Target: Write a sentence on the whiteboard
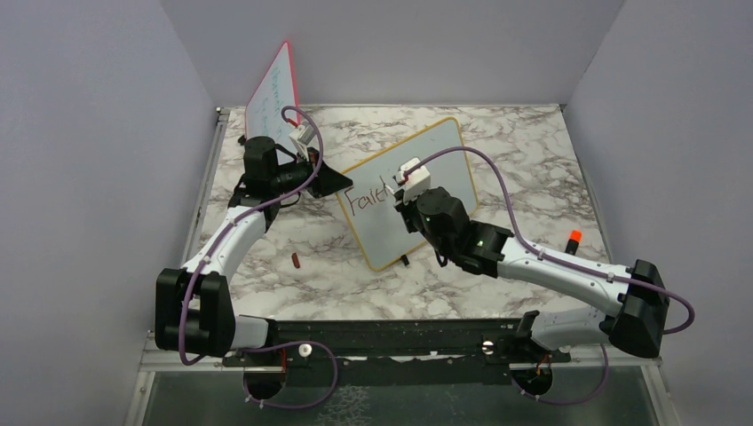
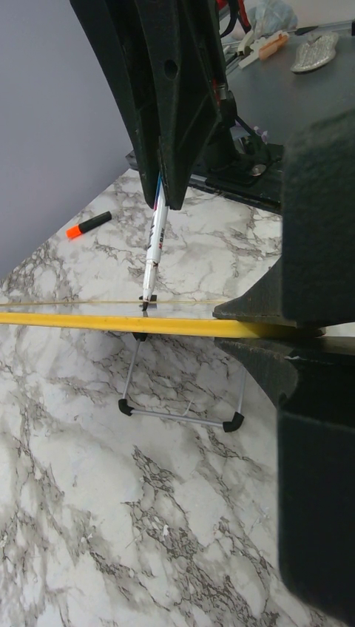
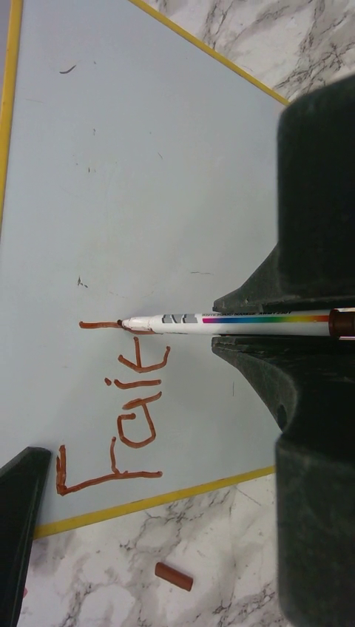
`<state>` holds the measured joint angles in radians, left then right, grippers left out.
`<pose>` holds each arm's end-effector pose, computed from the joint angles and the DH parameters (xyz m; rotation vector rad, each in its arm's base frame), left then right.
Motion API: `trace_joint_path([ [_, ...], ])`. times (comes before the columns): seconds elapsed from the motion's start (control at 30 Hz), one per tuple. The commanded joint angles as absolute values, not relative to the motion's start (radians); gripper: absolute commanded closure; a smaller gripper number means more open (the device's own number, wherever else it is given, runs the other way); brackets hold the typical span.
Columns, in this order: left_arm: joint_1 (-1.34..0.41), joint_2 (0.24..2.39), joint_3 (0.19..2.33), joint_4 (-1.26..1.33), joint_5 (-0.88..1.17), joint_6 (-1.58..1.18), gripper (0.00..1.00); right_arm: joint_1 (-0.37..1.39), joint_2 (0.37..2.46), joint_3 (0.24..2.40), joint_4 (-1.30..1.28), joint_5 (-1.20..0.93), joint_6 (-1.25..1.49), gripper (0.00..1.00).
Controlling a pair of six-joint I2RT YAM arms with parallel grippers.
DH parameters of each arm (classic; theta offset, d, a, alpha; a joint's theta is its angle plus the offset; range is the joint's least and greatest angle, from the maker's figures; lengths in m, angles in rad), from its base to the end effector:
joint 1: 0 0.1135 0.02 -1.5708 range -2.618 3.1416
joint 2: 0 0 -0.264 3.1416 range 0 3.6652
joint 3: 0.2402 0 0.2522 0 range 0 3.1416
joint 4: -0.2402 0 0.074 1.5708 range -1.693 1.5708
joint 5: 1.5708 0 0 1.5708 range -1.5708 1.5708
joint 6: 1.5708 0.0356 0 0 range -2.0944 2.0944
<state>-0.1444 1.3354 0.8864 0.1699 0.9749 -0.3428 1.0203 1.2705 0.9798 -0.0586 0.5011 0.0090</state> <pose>0.2882 -0.0717 0.2921 0.5266 1.8249 -1.2280 0.1677 0.2405 0.3169 -0.6069 1.7813 0.2256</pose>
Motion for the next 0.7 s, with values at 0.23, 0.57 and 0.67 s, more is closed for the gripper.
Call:
trace_joint_path([
  [0.23, -0.170, 1.362, 0.877, 0.089, 0.983, -0.281, 1.00, 0.998, 1.278, 0.986, -0.032, 0.571, -0.008, 0.99],
  [0.57, -0.170, 1.363, 0.877, 0.087, 0.980, -0.279, 1.00, 0.994, 1.267, 0.980, -0.116, 0.535, 0.040, 0.99],
  [0.67, -0.170, 1.364, 0.877, 0.086, 0.979, -0.279, 1.00, 0.994, 1.263, 0.975, -0.142, 0.524, 0.053, 0.99],
])
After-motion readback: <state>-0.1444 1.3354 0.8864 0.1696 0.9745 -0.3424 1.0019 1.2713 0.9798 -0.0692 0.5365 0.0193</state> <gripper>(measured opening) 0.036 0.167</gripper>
